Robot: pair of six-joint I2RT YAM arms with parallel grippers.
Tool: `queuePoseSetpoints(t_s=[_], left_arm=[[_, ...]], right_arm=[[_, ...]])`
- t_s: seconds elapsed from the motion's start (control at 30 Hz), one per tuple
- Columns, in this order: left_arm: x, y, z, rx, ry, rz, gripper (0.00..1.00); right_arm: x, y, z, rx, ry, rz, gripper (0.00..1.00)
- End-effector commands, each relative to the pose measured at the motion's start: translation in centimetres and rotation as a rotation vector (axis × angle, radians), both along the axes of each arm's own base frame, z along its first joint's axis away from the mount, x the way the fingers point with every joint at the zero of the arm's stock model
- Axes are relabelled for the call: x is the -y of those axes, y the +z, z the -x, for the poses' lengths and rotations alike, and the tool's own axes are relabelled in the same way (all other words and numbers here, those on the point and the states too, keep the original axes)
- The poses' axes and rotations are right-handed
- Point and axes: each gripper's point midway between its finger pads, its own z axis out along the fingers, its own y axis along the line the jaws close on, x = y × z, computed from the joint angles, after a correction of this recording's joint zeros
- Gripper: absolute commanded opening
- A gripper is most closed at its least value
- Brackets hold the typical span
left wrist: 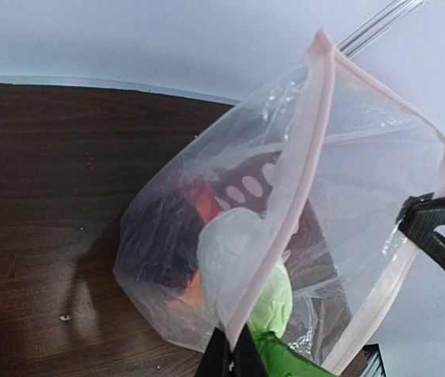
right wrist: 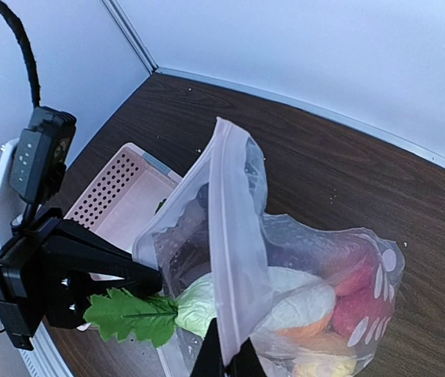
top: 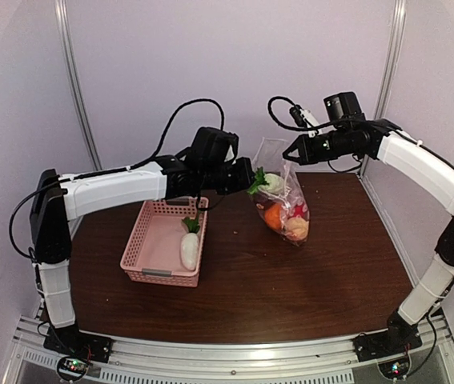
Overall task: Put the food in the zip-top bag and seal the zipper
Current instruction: Adjust the zipper food storage bag at the center of the board.
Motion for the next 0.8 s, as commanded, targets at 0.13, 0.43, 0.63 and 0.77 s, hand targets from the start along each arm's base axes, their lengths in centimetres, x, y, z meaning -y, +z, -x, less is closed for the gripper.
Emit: queuePoseSetpoints(t_s=[0.13,0.43,0.63,0.77], left_arm=[[0.8,5.4,0.6,0.119,-0.111,0.029,0.07],[-0.7,-1.6,-2.8,-0.029,-0.059,-0.088,0.22],[-0.7,-0.5,-2.4,-0.007,-0.07,-0.068,0.04],[1.9,6.4,0.2,0.09,-0.215,0.099,0.0]], right_arm=[[-0.4,0.0,1.1,0.006,0.052,-0.012,0.0],[-0.7,0.4,1.7,0.011,0.075,-0.029,0.0],[-0.5,-0.1,1.4,0.013,0.062,-0.012,0.0],[1.1,2.8,0.0,0.102,0.014,0.075,0.0]])
